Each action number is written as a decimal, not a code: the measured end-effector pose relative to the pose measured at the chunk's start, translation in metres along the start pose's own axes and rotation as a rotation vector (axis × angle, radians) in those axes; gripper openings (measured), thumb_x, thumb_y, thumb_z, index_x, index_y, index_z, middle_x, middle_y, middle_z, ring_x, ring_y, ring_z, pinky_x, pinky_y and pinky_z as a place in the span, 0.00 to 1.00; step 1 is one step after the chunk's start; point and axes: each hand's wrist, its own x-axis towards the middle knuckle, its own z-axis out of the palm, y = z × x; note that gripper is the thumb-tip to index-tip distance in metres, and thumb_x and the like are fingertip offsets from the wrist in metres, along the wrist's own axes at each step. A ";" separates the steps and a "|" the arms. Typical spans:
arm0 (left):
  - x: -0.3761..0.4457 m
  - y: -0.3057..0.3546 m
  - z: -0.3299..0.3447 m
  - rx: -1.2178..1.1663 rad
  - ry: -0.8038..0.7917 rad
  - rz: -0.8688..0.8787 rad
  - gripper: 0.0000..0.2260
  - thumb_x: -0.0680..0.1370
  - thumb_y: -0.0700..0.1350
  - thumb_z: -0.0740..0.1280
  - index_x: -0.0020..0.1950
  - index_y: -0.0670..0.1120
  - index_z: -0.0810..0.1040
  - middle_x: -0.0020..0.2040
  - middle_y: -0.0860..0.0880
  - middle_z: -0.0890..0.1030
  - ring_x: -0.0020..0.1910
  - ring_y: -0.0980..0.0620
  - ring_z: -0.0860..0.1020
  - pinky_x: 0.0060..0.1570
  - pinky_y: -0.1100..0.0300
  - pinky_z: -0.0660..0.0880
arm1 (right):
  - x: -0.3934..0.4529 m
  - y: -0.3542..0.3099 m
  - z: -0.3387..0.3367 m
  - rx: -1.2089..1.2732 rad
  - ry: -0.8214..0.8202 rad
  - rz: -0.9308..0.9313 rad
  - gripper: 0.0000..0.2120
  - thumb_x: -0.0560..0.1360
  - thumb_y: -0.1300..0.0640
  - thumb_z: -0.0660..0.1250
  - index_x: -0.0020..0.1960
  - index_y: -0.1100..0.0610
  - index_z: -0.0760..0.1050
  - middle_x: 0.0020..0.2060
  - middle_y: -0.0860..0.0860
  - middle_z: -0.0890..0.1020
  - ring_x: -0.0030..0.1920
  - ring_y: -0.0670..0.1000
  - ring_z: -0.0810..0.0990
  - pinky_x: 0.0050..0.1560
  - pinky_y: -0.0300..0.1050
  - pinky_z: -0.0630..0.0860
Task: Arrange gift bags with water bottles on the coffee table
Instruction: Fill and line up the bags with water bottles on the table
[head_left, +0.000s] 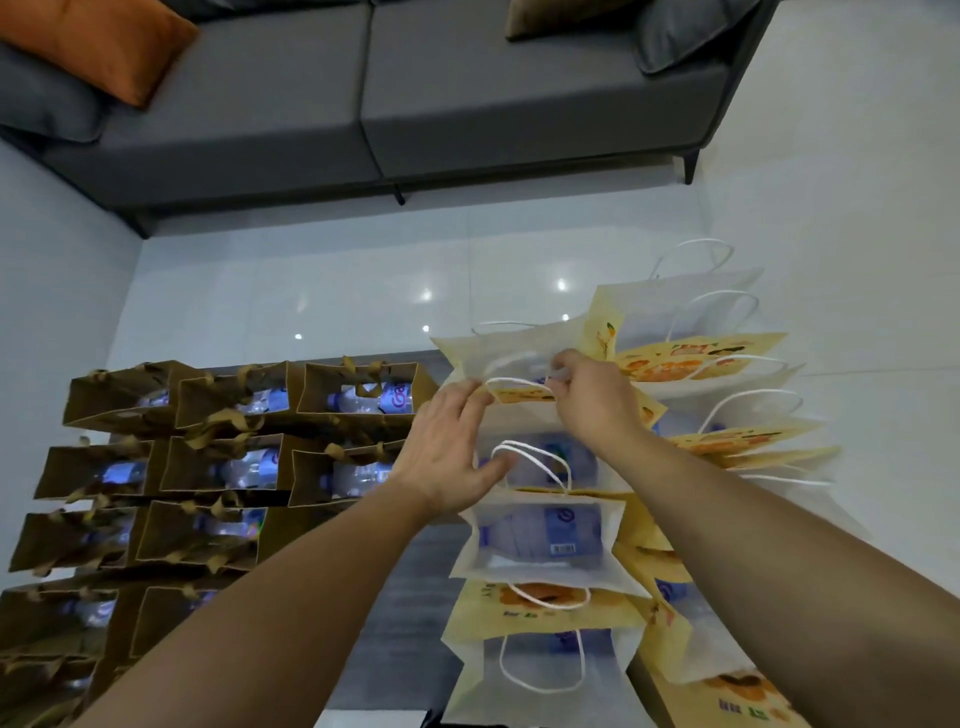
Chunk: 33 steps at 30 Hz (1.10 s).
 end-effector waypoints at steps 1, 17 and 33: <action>0.001 0.000 0.003 0.009 -0.023 0.006 0.36 0.74 0.67 0.57 0.77 0.48 0.64 0.78 0.47 0.63 0.76 0.47 0.60 0.76 0.47 0.59 | 0.002 0.000 0.000 -0.008 -0.020 0.014 0.11 0.82 0.53 0.63 0.61 0.50 0.81 0.51 0.54 0.84 0.50 0.58 0.80 0.44 0.47 0.74; 0.006 -0.006 0.019 0.062 0.063 0.039 0.28 0.74 0.63 0.60 0.68 0.49 0.73 0.68 0.46 0.73 0.65 0.45 0.70 0.63 0.47 0.69 | 0.034 -0.011 -0.020 -0.124 -0.232 -0.019 0.06 0.76 0.54 0.69 0.46 0.50 0.85 0.43 0.48 0.84 0.45 0.51 0.80 0.44 0.46 0.79; 0.012 -0.005 0.022 -0.084 -0.063 0.024 0.25 0.76 0.62 0.57 0.67 0.50 0.75 0.69 0.51 0.74 0.70 0.51 0.67 0.71 0.49 0.64 | 0.047 -0.013 -0.006 -0.148 -0.150 0.036 0.07 0.80 0.49 0.67 0.44 0.48 0.79 0.41 0.49 0.82 0.46 0.53 0.80 0.41 0.44 0.73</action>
